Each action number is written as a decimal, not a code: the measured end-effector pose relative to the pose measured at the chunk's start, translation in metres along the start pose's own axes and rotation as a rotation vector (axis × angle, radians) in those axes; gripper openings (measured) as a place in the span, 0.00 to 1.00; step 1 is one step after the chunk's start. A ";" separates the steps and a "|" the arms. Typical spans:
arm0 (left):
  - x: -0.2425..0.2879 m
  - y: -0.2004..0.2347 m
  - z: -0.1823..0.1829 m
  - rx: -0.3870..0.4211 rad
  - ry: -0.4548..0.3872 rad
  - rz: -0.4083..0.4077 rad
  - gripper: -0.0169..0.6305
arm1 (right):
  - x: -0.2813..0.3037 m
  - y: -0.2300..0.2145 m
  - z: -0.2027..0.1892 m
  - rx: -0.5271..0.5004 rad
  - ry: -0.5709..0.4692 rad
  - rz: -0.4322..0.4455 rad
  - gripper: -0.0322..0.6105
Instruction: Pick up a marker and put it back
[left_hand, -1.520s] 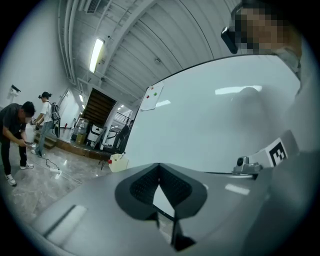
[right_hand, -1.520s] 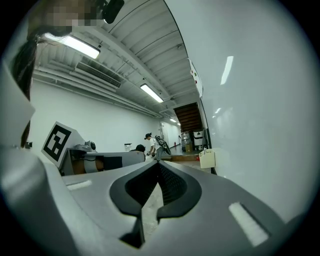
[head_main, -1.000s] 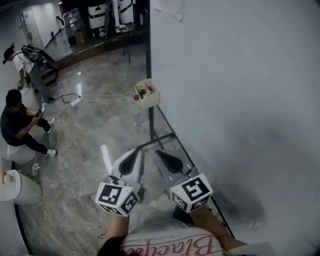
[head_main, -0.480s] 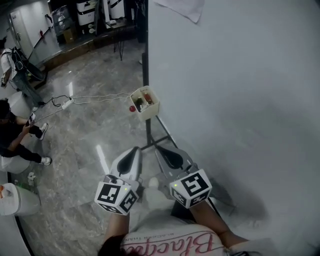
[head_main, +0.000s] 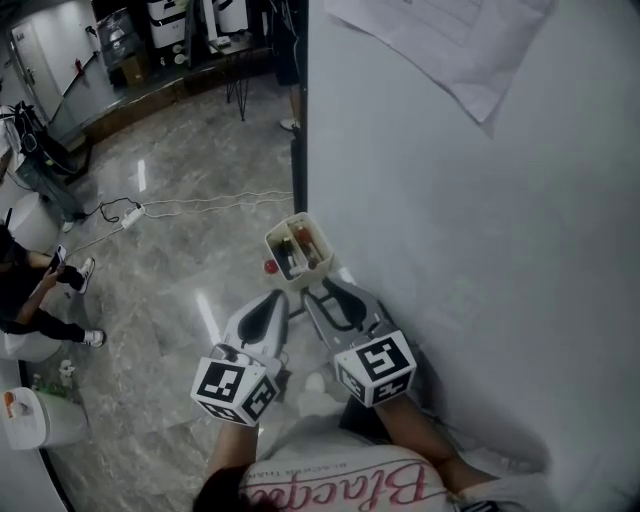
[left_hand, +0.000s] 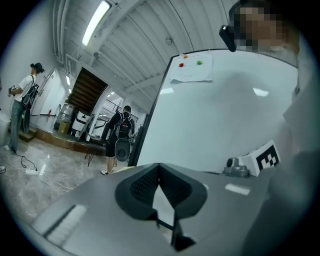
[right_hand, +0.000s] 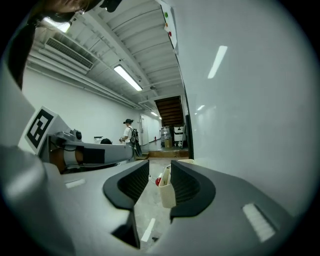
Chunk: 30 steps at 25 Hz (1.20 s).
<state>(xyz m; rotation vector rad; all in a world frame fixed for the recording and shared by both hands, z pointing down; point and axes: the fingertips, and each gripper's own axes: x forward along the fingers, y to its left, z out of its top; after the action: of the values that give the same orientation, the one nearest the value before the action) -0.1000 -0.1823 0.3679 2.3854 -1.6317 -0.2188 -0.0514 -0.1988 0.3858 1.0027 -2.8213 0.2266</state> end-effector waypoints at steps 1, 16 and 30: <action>0.007 0.005 0.000 -0.002 0.004 0.002 0.03 | 0.008 -0.005 -0.001 0.004 0.012 -0.001 0.25; 0.046 0.050 -0.005 -0.018 0.054 -0.007 0.03 | 0.060 -0.033 -0.024 0.087 0.083 -0.071 0.18; 0.050 0.042 0.020 0.011 0.020 -0.096 0.03 | 0.047 -0.029 0.033 0.029 -0.053 -0.115 0.17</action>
<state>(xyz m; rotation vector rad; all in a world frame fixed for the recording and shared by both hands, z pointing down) -0.1249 -0.2457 0.3617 2.4683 -1.5154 -0.2026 -0.0716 -0.2562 0.3645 1.1902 -2.8023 0.2326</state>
